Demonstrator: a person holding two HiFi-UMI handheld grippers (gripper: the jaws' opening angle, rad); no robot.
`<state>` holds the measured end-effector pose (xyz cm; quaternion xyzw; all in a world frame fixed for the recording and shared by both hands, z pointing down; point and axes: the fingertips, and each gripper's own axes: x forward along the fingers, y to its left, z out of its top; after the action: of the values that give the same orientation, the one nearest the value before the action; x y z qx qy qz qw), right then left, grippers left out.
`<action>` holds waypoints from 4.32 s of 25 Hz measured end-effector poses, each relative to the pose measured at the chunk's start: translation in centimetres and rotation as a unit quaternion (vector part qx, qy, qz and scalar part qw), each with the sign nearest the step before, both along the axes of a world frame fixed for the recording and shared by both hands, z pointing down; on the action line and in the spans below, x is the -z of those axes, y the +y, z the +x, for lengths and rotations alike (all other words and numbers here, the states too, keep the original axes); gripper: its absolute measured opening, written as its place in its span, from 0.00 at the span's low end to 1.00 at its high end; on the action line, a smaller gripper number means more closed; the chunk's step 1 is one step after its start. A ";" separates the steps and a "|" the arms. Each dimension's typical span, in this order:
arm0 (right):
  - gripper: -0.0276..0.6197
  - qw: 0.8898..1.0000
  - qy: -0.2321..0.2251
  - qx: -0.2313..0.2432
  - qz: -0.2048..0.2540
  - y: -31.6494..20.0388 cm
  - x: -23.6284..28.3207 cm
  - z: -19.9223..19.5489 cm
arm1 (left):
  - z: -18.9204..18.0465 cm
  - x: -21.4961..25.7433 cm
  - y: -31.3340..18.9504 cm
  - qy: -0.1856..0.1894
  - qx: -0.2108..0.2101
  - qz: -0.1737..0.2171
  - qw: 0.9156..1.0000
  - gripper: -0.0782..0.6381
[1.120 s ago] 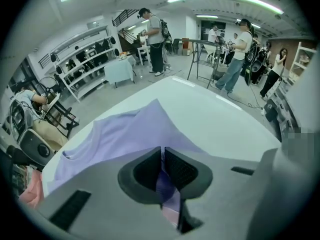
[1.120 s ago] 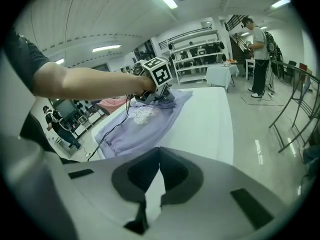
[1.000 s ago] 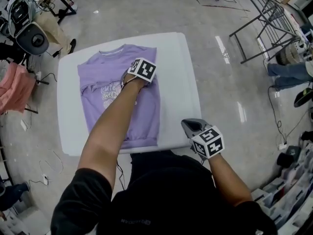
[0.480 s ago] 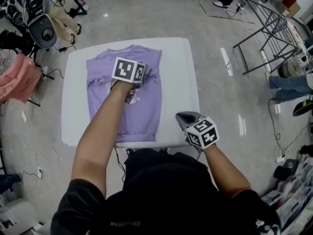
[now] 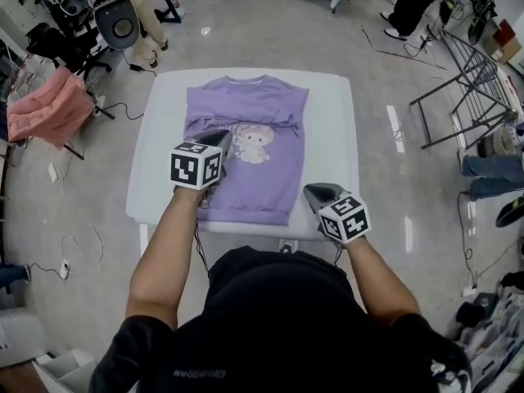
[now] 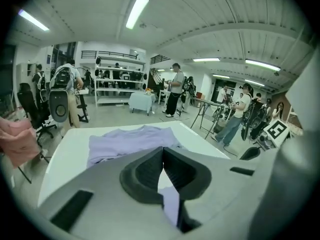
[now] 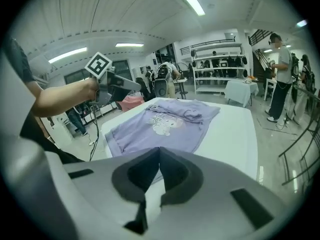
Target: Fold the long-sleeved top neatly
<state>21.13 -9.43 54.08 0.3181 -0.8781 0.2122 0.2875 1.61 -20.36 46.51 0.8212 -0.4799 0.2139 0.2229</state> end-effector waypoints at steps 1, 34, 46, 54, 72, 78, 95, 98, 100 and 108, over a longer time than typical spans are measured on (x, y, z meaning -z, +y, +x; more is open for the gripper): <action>0.05 1.000 0.005 -0.001 0.006 0.3 0.3 -0.5 | -1.5 0.2 1.3 -0.001 0.007 0.004 1.000 0.12; 0.21 0.809 0.454 0.315 0.202 9.5 -10.4 -4.7 | -11.8 -17.7 21.9 -0.418 -0.364 0.027 0.832 0.23; 0.14 0.829 0.396 0.385 0.086 9.0 -11.1 -4.9 | -12.1 -18.8 21.4 -0.360 -0.416 -0.106 0.828 0.23; 0.07 0.858 0.362 0.355 0.075 9.1 -11.0 -4.9 | -12.0 -18.6 20.0 -0.316 -0.357 -0.121 0.871 0.15; 0.06 0.890 0.312 0.325 0.070 16.7 -5.5 -4.6 | -15.3 -13.6 27.7 -0.313 -0.383 -0.136 0.858 0.15; 0.06 0.923 0.229 0.309 0.014 18.4 -2.2 -5.2 | -15.8 -11.2 29.2 -0.273 -0.418 -0.155 0.852 0.15; 0.07 0.937 0.185 0.293 0.044 0.2 6.0 -4.8 | -15.0 -3.6 10.2 -0.298 -0.360 -0.126 0.875 0.15; 0.07 0.937 0.182 0.296 0.045 -2.8 6.0 -4.9 | -15.3 -3.8 7.7 -0.297 -0.352 -0.131 0.878 0.15; 0.07 0.937 0.179 0.296 0.047 -4.9 6.1 -4.9 | -15.4 -3.6 5.9 -0.302 -0.348 -0.129 0.878 0.15; 0.07 0.943 0.166 0.284 0.051 -13.7 6.1 -4.8 | -14.9 -2.7 -4.2 -0.335 -0.307 -0.098 0.885 0.15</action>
<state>16.35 -23.15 48.00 0.1000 -0.8814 0.0207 0.4611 -13.25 -24.51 49.23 0.7808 -0.2263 0.5801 0.0516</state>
